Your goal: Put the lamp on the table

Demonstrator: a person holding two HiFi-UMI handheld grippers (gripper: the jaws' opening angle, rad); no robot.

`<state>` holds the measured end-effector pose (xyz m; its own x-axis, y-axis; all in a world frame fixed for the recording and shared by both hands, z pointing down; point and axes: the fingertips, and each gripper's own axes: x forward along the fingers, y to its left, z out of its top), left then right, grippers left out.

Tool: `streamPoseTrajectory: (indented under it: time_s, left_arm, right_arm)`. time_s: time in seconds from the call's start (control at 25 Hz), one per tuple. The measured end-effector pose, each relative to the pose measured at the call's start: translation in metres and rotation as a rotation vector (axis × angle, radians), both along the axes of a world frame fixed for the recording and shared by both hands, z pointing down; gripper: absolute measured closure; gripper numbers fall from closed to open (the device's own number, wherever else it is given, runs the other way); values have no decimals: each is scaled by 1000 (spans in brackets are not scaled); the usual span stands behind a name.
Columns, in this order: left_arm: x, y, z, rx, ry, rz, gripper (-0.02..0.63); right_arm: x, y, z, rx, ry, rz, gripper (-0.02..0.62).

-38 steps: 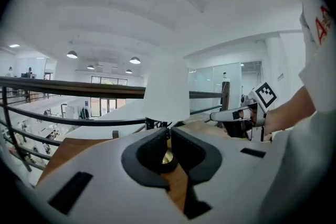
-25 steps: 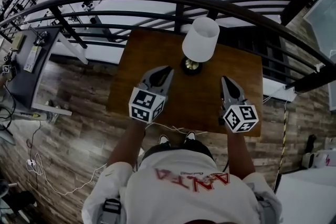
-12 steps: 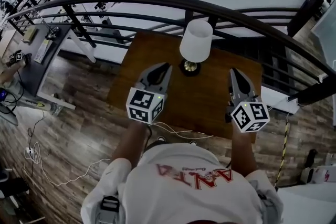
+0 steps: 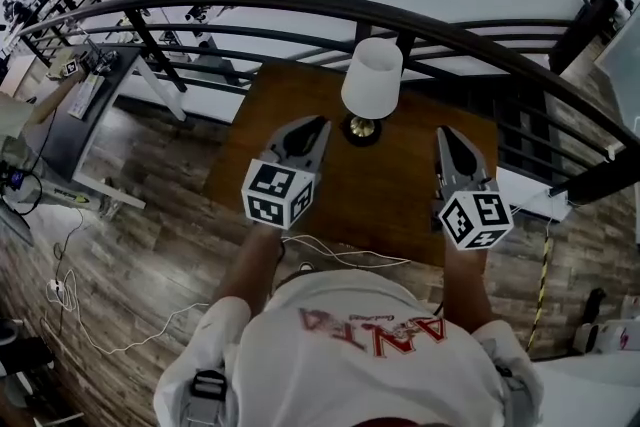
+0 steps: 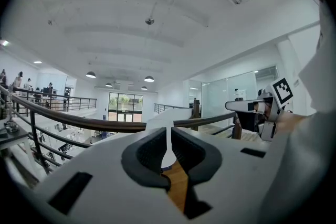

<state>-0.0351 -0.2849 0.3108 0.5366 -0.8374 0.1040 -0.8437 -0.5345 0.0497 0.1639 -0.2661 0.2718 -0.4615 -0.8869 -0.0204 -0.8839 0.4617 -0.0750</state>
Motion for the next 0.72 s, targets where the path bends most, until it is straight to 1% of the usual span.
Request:
streamPoseTrajectory:
  time_s: [0.12, 0.32, 0.72]
  left_arm:
    - [7, 1, 0, 0, 5, 17, 574]
    - [21, 1, -2, 12, -8, 48, 574]
    - [26, 1, 2, 4, -11, 54, 574]
  right_arm:
    - [3, 2, -1, 3, -2, -2, 592]
    - [1, 0, 5, -12, -15, -18, 594]
    - [-6, 0, 10, -8, -11, -58, 594]
